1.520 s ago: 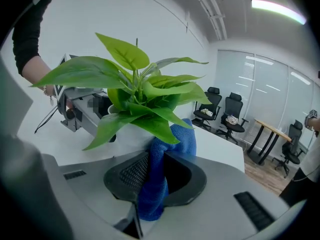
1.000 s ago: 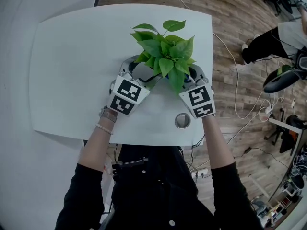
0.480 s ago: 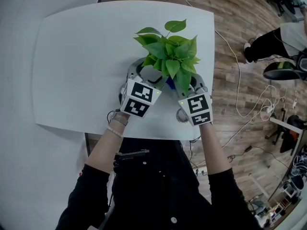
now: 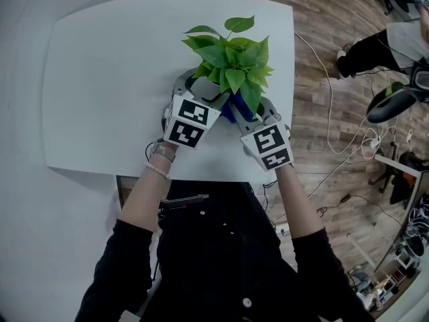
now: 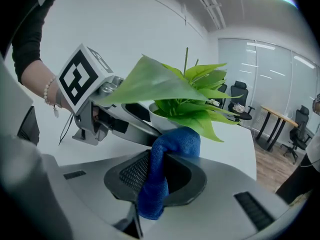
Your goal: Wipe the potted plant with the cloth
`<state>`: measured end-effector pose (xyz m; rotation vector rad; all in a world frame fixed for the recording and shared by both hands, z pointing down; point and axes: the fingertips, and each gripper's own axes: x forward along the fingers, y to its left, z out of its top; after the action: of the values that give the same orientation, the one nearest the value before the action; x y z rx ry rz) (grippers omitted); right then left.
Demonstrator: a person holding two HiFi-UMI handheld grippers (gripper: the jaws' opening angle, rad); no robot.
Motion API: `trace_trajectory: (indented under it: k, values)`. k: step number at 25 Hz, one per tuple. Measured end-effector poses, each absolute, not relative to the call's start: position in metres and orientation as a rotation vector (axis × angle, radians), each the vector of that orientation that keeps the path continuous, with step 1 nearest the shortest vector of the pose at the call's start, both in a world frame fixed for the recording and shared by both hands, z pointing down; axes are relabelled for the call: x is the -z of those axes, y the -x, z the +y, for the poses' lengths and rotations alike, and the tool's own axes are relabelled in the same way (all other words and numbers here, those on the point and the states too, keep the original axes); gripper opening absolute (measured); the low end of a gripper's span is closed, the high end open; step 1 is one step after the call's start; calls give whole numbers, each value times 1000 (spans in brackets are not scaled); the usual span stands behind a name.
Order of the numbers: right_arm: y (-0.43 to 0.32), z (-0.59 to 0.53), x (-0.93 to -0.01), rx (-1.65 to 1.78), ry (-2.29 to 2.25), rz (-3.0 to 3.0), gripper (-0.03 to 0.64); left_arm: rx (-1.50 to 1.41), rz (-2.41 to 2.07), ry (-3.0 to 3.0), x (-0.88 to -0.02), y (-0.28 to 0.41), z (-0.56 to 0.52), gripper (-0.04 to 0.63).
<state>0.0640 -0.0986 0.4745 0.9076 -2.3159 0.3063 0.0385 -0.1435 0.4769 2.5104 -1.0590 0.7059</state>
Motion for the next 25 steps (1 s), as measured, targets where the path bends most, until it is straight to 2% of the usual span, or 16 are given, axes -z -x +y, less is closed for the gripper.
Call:
trace_trajectory:
  k: [14,15,18,20,22,25]
  values:
    - [-92,-73,-447,-332,-962,-2304,95,-637,-1176,-2494,-441,15,-118,339]
    - [-93,-72,-445,-328,-966,-2305,95,-640,-1185,-2503,-436,18,-115,320]
    - [-96,-69,-436,-314,-980,-2314,95,-660,-1208,-2533,-423,26,-107,169]
    - [-99,-65,-429,-319,-1000,-2322,95,-659,-1225,-2551,-414,30,-101,93]
    - [-102,-61,-421,-326,-1025,-2329,95,-643,-1243,-2567,-403,32,-97,44]
    - [-107,-55,-411,-326,-1050,-2337,95,-609,-1267,-2591,-386,34,-93,28]
